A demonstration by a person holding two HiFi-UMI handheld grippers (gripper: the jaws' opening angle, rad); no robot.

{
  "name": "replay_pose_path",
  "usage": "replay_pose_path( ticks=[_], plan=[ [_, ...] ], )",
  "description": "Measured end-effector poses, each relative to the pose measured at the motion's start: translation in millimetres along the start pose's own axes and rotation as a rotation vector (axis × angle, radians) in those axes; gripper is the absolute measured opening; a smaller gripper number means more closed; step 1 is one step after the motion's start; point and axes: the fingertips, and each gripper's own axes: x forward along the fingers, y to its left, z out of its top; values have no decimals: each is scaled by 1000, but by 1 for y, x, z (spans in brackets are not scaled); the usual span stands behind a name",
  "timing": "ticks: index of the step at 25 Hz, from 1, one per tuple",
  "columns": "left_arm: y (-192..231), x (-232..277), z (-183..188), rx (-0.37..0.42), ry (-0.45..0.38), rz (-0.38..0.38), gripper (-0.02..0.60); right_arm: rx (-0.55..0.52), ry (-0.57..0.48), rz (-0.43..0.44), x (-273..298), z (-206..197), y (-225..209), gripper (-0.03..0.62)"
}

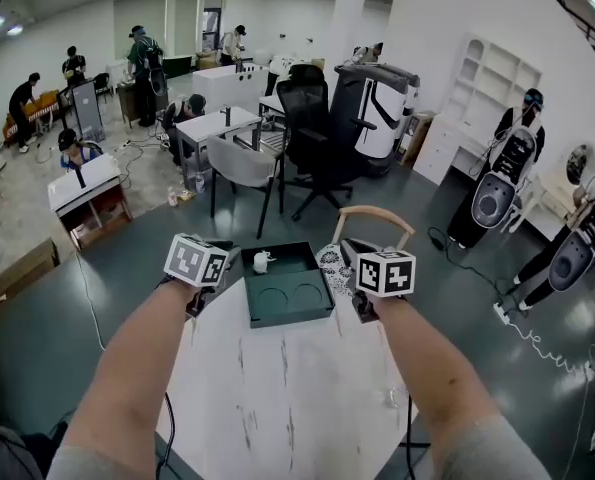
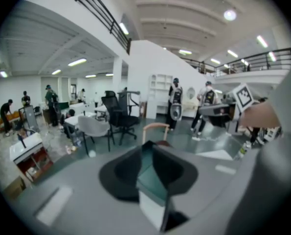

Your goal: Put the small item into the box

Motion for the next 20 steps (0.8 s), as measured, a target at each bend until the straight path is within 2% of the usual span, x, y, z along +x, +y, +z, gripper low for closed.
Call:
replay_pose_path(
  ticks=[6, 8, 13, 20],
  plan=[
    [-1, -60, 11, -65, -126, 1, 8, 29, -3, -36, -27, 6, 24, 5],
    [0, -79, 12, -82, -162, 13, 6, 38, -16, -52, -38, 9, 34, 5],
    [-8, -110, 13, -101, -192, 5, 6, 44, -22, -81, -68, 9, 58, 5],
    [-56, -137, 14, -91, -189, 20, 5, 44, -37, -75, -121, 8, 54, 5]
  ],
)
